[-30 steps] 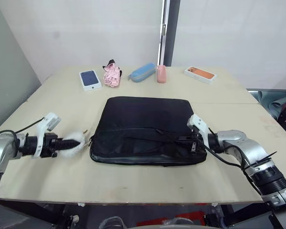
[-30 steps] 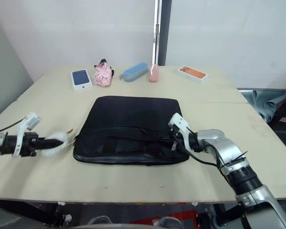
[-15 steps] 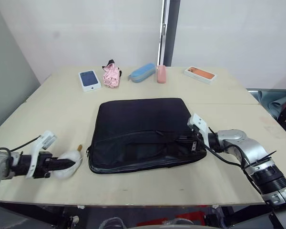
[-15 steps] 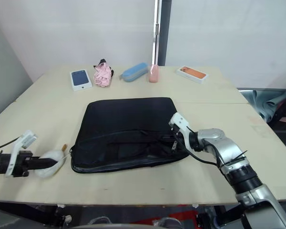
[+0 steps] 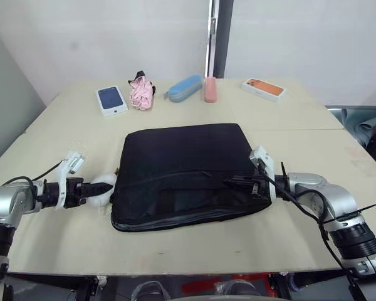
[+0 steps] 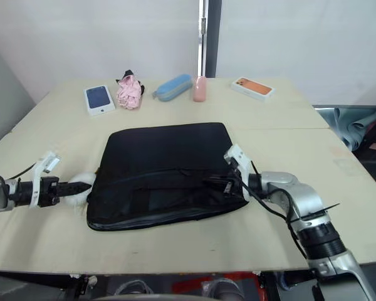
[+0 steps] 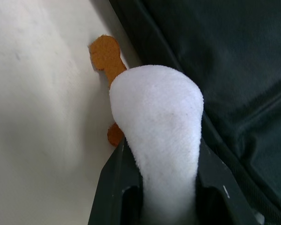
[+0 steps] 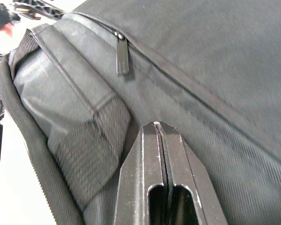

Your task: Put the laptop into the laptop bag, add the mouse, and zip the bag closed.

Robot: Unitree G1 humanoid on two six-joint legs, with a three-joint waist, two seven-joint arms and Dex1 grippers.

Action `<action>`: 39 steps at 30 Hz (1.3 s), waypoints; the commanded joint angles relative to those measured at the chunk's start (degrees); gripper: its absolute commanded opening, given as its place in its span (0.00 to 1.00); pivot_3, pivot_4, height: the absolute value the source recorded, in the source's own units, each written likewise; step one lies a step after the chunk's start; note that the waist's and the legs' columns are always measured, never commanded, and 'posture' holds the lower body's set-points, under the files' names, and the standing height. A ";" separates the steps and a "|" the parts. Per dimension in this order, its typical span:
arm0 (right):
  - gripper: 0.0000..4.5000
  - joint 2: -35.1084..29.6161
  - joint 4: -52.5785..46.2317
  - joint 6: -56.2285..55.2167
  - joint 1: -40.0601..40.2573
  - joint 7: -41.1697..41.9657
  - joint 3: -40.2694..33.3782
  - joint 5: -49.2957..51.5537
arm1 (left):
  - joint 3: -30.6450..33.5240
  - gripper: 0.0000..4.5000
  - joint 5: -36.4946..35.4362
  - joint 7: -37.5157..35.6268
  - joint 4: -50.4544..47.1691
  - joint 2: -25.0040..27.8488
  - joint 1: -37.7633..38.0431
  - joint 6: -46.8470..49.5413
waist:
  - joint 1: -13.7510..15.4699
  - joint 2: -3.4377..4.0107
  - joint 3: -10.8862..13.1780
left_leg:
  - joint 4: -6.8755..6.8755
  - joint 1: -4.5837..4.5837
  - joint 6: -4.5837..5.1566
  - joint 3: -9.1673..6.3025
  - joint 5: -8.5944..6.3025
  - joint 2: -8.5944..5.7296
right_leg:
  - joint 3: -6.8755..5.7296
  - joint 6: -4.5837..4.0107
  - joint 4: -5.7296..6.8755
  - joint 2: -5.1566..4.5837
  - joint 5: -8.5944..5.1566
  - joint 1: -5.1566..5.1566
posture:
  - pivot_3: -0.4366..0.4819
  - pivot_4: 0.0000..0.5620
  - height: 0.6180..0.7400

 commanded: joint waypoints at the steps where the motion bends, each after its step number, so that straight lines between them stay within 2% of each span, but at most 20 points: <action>1: 0.00 1.76 0.05 -1.84 -1.98 -0.02 2.69 -1.44 | -0.72 0.20 0.50 0.80 1.72 -1.25 -3.83 -1.13 | 0.18 0.00 0.09 | 0.00 0.01 -0.03 -0.01 0.00 0.05 | -0.02 -0.01 0.02 0.05 -0.01 0.01 | 0.48 0.27 1.00; 6: 0.00 4.61 -0.33 -2.39 -4.18 0.57 2.40 0.00 | -1.35 0.20 0.36 0.90 1.98 -2.14 -5.84 -0.61 | 0.72 -0.01 0.22 | 0.17 0.02 -0.12 -0.02 0.02 0.09 | 0.02 -0.34 0.11 0.06 -0.19 0.04 | 0.48 0.27 1.00; 14: 0.00 2.67 7.99 -2.84 -4.47 -1.24 12.30 -10.87 | 0.14 0.20 -1.20 -0.79 -0.80 -0.41 -5.63 0.97 | 0.83 -0.06 0.18 | 0.34 0.09 -0.19 -0.05 0.03 0.09 | 0.04 -0.34 0.32 0.05 -0.18 0.16 | 0.48 0.27 1.00; 16: 0.00 2.92 10.37 -2.75 -4.29 -1.90 12.53 -11.61 | 1.07 0.20 -2.44 -2.37 -3.40 1.20 -4.39 2.24 | 0.68 -0.12 0.14 | 0.37 0.16 -0.24 -0.07 0.01 0.10 | 0.02 -0.36 0.36 0.05 -0.19 0.27 | 0.48 0.27 1.00; 18: 0.00 3.51 12.28 -2.50 -3.97 -2.21 11.75 -11.37 | 1.78 0.20 -3.57 -3.91 -6.02 3.33 -2.42 3.20 | 0.63 -0.16 0.07 | 0.50 0.19 -0.72 -0.08 -0.30 0.10 | 0.05 -0.37 0.48 0.04 -0.20 0.30 | 0.48 0.27 1.00; 22: 0.00 4.28 14.99 -2.65 -3.42 -2.61 11.00 -11.28 | 3.33 0.20 -4.70 -5.44 -8.19 6.51 1.34 3.93 | 0.60 -0.13 -0.08 | 0.63 0.34 -0.70 -0.09 -0.31 0.10 | 0.06 -0.41 0.67 -0.01 -0.23 0.40 | 0.48 0.27 1.00; 27: 0.00 5.63 17.48 -2.91 -4.63 -3.96 12.05 -13.19 | 4.62 0.20 -4.33 -5.52 -7.18 8.08 3.32 3.29 | 0.79 -0.03 -0.08 | 0.66 0.87 -0.44 -0.08 -0.44 0.12 | 0.06 -0.57 1.02 -0.03 -0.34 0.69 | 0.48 0.27 1.00; 29: 0.00 6.06 18.15 -2.91 -5.19 -4.02 12.08 -13.57 | 5.10 0.20 -4.30 -5.55 -7.09 8.39 4.27 3.28 | 0.65 -0.05 -0.10 | 0.66 1.14 -0.44 -0.08 -0.45 0.15 | 0.06 -0.61 1.05 -0.02 -0.38 0.99 | 0.48 0.27 1.00; 34: 0.00 6.44 19.32 -2.74 -5.71 -4.49 12.68 -14.81 | 6.65 0.20 -3.97 -4.26 -6.63 7.43 8.28 3.39 | 0.43 -0.02 -0.11 | 0.66 1.19 -0.43 -0.05 -0.45 0.15 | 0.08 -0.63 1.12 -0.03 -0.37 0.99 | 0.48 0.27 1.00; 39: 0.00 6.35 19.45 -2.81 -5.49 -4.60 13.29 -15.60 | 9.44 0.20 -5.86 -2.16 -9.83 4.92 16.01 6.09 | -0.09 0.01 -0.15 | 0.66 1.18 -0.43 -0.03 -0.45 0.18 | 0.13 -0.63 1.05 0.00 -0.37 0.99 | 0.48 0.27 1.00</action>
